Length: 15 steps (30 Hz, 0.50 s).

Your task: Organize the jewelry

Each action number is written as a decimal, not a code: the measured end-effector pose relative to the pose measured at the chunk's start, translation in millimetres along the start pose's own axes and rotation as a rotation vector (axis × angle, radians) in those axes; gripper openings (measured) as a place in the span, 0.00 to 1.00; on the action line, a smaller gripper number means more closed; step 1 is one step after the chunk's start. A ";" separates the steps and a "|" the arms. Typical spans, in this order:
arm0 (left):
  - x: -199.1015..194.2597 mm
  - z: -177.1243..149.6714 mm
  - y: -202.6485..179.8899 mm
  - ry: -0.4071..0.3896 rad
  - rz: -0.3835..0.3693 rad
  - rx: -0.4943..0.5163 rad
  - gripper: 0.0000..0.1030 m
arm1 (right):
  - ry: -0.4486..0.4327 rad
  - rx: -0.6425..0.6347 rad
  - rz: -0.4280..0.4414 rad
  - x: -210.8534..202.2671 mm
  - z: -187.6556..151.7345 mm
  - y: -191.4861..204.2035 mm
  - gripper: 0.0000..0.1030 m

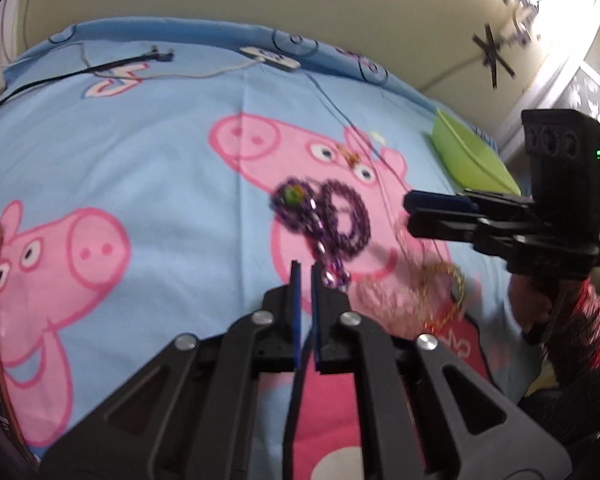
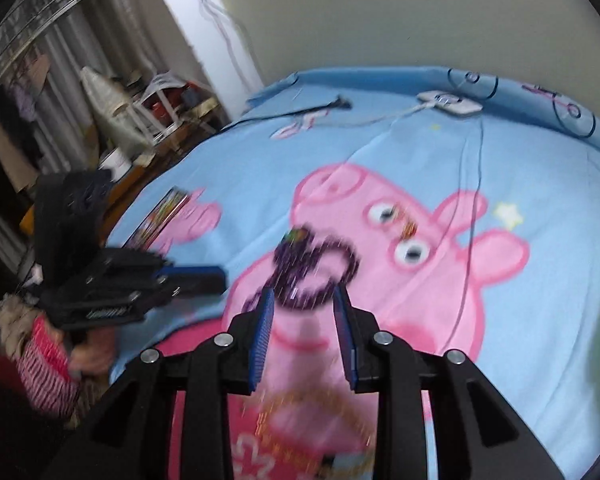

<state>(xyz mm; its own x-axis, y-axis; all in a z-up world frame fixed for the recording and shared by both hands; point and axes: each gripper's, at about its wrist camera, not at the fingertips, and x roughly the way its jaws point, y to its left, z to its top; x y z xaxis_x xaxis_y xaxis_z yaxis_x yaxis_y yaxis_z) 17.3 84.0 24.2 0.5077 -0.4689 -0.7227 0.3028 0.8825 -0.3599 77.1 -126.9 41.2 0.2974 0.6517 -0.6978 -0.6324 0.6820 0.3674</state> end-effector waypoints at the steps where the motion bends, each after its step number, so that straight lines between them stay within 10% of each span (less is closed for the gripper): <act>1: -0.9 2.5 2.1 -0.008 0.000 -0.010 0.04 | 0.001 0.007 -0.014 7.3 6.4 -0.6 0.11; 15: -2.8 6.9 18.7 -0.009 0.022 -0.063 0.04 | 0.032 -0.018 -0.071 31.3 6.2 -4.7 0.00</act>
<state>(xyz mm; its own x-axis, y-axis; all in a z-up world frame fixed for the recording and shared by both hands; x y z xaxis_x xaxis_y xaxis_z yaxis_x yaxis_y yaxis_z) 27.0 101.6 23.6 0.5212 -0.4494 -0.7255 0.2404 0.8930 -0.3805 93.8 -107.6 21.4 0.3192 0.5904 -0.7413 -0.6234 0.7200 0.3050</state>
